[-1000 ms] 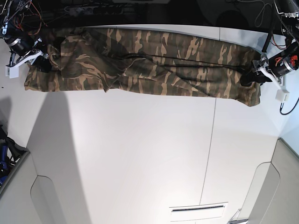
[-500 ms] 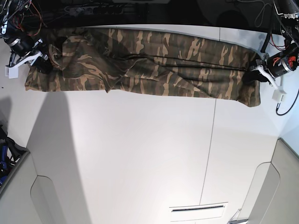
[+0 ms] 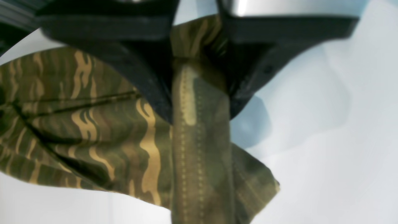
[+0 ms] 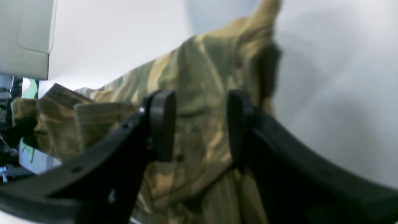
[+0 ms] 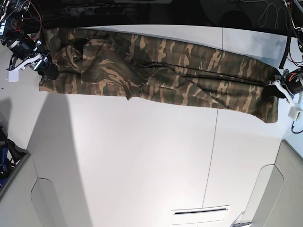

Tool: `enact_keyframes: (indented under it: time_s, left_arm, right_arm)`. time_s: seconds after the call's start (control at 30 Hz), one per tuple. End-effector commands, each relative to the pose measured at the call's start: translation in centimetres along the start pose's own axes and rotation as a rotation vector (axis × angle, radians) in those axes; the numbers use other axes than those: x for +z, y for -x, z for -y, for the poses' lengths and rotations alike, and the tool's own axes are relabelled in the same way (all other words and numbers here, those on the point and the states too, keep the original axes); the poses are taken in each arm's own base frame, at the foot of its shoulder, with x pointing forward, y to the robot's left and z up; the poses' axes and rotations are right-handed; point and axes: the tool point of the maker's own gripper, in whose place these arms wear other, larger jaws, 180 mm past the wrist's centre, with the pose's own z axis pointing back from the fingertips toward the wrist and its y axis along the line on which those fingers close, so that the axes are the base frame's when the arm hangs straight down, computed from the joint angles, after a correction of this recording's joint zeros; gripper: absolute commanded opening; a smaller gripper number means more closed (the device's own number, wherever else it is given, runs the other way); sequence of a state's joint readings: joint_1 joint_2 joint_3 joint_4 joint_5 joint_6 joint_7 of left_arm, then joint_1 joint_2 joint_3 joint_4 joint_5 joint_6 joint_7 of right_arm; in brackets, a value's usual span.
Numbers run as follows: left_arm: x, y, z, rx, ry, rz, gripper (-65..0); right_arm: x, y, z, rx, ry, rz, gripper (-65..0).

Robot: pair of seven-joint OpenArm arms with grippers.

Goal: Fold the T-shirt properly
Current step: 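Lift the strip end with the left gripper and carry it toward the right gripper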

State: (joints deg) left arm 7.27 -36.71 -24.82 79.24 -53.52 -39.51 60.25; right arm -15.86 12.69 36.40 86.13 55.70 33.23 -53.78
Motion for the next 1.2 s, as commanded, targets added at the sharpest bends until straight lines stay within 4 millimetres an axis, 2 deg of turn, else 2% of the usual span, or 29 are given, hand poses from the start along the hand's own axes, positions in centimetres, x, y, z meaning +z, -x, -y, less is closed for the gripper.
enact_keyframes:
  time_s: [0.0, 0.23, 0.43, 0.5, 0.6, 0.8, 0.9, 1.17]
  left_arm:
    - [1.1, -2.0, -0.2, -0.051, -0.014, 0.04, -65.0]
    - [2.1, -4.2, 1.0, -0.151, -0.083, 0.048, -65.0]
    - [3.1, -6.3, 5.0, -0.263, -0.065, 0.099, -65.0]
    - [3.2, -6.5, 6.5, -0.286, -0.046, 0.121, -65.0]
    - [3.0, -5.8, 9.2, -0.319, -0.004, 0.137, -65.0]
    - [2.1, -4.3, 15.8, -0.396, 0.105, 0.169, -65.0]
    - [1.0, -3.9, 18.2, -0.401, 0.14, 0.179, -65.0]
    - [-2.1, -1.3, 24.8, -0.433, 0.274, 0.155, -65.0]
  right_arm:
    - [0.5, -1.7, -0.6, 0.038, -0.019, 0.043, -38.0]
    - [0.9, -3.2, -2.1, 0.1, -0.034, 0.075, -38.0]
    - [1.0, -3.6, -2.5, 0.118, -0.038, 0.087, -38.0]
    - [1.0, -3.6, -2.5, 0.119, -0.035, 0.085, -38.0]
    - [1.0, -3.5, -2.3, 0.125, -0.024, 0.078, -38.0]
    - [1.0, -3.6, -2.3, 0.127, -0.022, 0.085, -38.0]
    - [1.0, -3.6, -2.2, 0.127, -0.022, 0.084, -38.0]
    - [1.0, -3.5, -2.1, 0.13, -0.017, 0.08, -38.0]
